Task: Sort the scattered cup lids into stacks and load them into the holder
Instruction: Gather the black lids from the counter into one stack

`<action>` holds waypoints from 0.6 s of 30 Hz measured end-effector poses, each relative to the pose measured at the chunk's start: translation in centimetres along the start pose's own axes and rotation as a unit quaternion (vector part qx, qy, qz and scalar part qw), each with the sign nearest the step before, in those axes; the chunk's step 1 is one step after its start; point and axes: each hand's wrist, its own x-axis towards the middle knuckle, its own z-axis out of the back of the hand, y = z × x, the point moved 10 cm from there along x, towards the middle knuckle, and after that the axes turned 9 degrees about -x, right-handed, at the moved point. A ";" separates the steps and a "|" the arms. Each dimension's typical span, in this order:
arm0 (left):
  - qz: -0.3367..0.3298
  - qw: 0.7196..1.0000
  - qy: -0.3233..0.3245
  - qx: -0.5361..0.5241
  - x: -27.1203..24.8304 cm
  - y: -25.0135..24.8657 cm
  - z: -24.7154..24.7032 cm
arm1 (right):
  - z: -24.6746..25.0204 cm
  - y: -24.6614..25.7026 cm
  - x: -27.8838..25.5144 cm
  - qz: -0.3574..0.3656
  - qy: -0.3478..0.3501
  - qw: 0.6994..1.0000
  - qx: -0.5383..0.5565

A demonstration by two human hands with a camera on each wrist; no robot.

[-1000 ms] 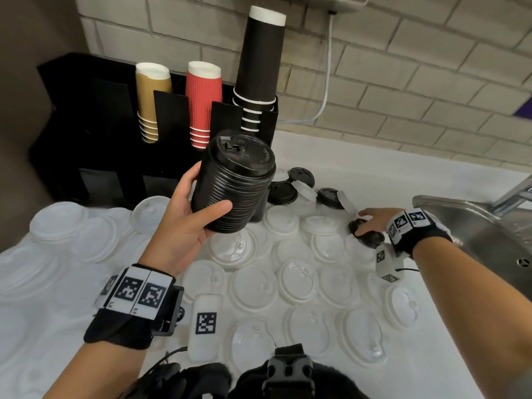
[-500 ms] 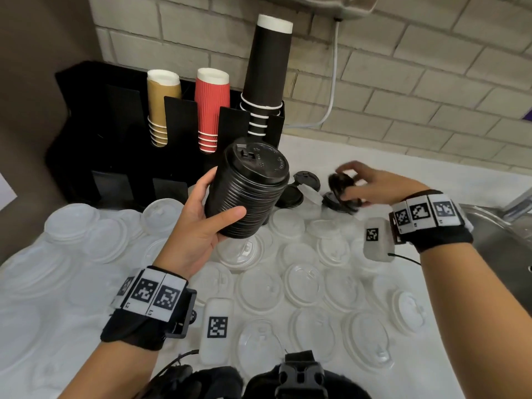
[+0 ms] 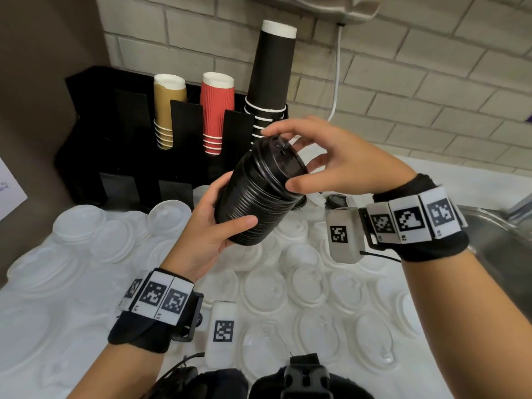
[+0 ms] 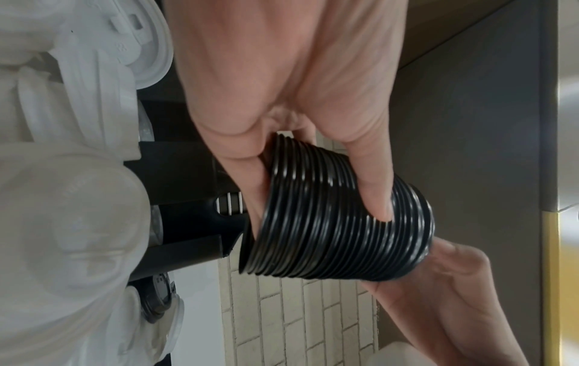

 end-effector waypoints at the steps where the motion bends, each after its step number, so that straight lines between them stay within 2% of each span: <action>1: 0.001 1.000 0.006 0.001 0.0 0.0 -0.2 | 0.0 0.2 0.2 0.000 0.005 1.000 -0.016; 7: 0.000 1.000 0.015 0.004 0.0 -0.1 -0.5 | -0.5 0.8 0.7 -0.002 0.041 0.996 -0.073; 16: 0.015 1.000 -0.007 -0.016 0.0 0.4 0.0 | -0.9 1.3 1.1 0.019 0.036 0.997 -0.070; 18: 0.014 1.000 -0.013 -0.017 0.0 0.6 0.3 | -0.4 0.7 1.2 0.016 0.026 0.999 -0.040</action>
